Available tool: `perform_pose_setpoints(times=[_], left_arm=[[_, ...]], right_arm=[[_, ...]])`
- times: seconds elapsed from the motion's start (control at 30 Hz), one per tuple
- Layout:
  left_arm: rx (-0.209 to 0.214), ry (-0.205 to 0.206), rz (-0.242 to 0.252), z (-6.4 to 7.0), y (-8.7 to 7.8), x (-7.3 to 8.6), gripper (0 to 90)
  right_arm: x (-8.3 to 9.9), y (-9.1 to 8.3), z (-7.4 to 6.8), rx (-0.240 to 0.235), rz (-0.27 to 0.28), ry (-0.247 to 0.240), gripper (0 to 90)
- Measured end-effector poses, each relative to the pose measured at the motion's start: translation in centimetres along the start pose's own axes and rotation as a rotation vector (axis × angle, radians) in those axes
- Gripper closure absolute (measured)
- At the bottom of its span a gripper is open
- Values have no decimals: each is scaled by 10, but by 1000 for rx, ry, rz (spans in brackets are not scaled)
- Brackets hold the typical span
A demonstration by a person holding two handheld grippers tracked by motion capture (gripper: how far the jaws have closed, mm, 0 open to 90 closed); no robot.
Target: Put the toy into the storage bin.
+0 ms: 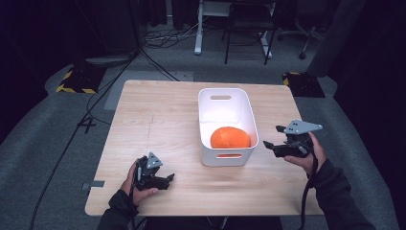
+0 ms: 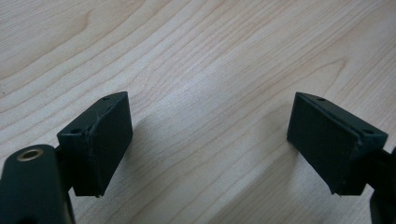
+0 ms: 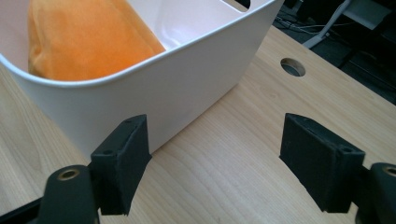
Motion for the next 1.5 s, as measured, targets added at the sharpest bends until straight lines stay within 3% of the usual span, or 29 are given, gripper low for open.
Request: perform_pose_setpoints(times=[0.93,1.5], left_arm=[[-3,1,0,0,0,0,146],[-2,1,0,0,0,0,146]], right_arm=[[40,15,-10,-18,-92,-13,238],[74,12,-12,-36,-111,52,233]])
Point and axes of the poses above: each handheld gripper's, and its own axes: y roughly forward along the jaws, x roughly out of its underside, z roughly to its right, the point moved 2 cm from there along y, roughly forward along the jaws, and after that the axes turned 6 degrees about y, right-handed, at the moved point
